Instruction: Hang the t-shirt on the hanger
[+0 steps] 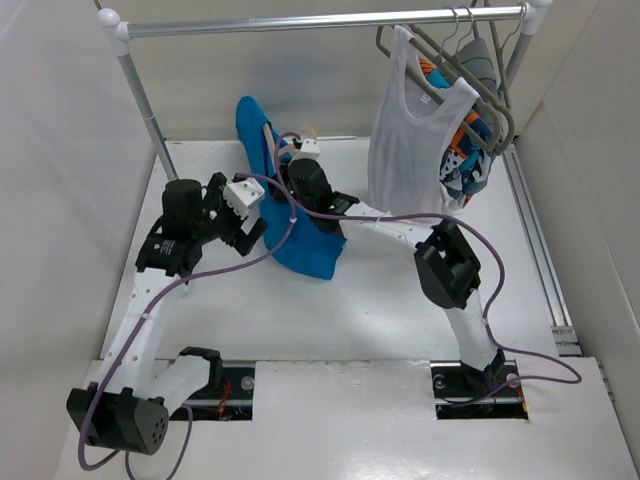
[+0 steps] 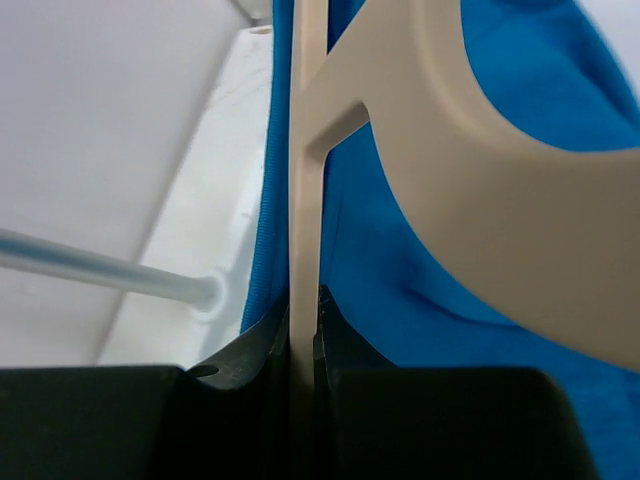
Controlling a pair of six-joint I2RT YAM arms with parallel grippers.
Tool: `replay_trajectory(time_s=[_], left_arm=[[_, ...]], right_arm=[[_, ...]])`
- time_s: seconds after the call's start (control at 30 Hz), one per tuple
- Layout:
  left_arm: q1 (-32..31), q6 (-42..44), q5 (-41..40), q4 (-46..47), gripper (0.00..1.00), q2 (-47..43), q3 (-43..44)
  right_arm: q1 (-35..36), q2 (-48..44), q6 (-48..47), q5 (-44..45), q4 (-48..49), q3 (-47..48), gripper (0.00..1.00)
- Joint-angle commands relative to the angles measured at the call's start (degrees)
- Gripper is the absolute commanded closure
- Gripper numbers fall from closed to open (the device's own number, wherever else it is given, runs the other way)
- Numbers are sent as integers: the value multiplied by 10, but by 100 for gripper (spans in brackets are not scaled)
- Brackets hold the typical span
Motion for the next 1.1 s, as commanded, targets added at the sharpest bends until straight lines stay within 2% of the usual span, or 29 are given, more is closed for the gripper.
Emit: replay_trajectory(time_s=[0.0,0.1,0.23,0.3,0.43,0.67,0.77,0.83,0.87,1.07], left_arm=[[-4,-11,9,40,0,5,-17],[-14,-3,9,55,0,29,-17],[-37,-19,-11,105,0,35,-42],[-43,-33,-43,143,0,41,-64],[-43,-42,-175,180,0,41,-96],[-90,-29,-275,227,0,48,-121],[-90,-18,-297,243,0,59,-134],[-90,-5,-310,243,8,59,-141],[-90,1,-318,243,16,65,-147],[-90,-5,-370,271,46,72,-179]], right_arm=[[24,-3,58,-14,160,56,100],[35,18,71,6,178,82,100],[35,40,95,-12,209,96,100],[40,47,101,-19,216,96,100],[40,33,101,-19,216,66,100],[45,27,101,-25,216,67,100],[45,27,107,-31,216,59,100],[45,21,107,-36,216,48,100],[45,20,112,-36,216,41,100],[45,9,118,-57,205,28,100]])
